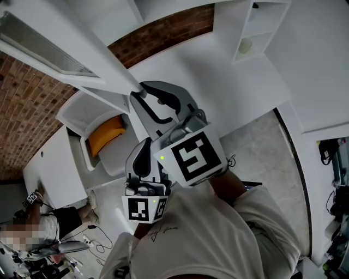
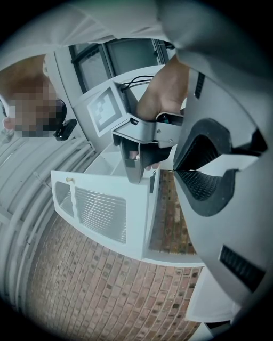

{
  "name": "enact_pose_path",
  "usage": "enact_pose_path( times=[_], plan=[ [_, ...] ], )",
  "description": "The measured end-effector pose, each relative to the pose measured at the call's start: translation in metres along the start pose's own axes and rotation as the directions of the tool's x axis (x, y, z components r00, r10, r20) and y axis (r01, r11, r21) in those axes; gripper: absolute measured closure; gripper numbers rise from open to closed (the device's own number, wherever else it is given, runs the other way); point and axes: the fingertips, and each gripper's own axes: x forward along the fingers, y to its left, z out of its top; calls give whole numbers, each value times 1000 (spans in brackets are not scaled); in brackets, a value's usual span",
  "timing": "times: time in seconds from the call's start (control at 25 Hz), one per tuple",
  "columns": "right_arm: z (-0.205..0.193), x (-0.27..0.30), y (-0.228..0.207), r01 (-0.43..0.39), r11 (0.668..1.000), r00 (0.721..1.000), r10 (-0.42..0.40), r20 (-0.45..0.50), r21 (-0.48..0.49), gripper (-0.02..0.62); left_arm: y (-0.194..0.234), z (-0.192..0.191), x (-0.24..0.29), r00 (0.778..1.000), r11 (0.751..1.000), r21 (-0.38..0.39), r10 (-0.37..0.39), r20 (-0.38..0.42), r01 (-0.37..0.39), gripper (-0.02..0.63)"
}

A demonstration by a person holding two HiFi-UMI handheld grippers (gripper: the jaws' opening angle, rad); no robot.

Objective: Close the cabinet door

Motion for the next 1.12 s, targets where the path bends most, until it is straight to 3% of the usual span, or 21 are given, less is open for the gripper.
enact_pose_path(
  times=[1.12],
  plan=[
    [0,19,-38,-24,1000,1000,24,12,21,511,9,-13,34,1000,1000,-29,6,-19,-7,589]
  ],
)
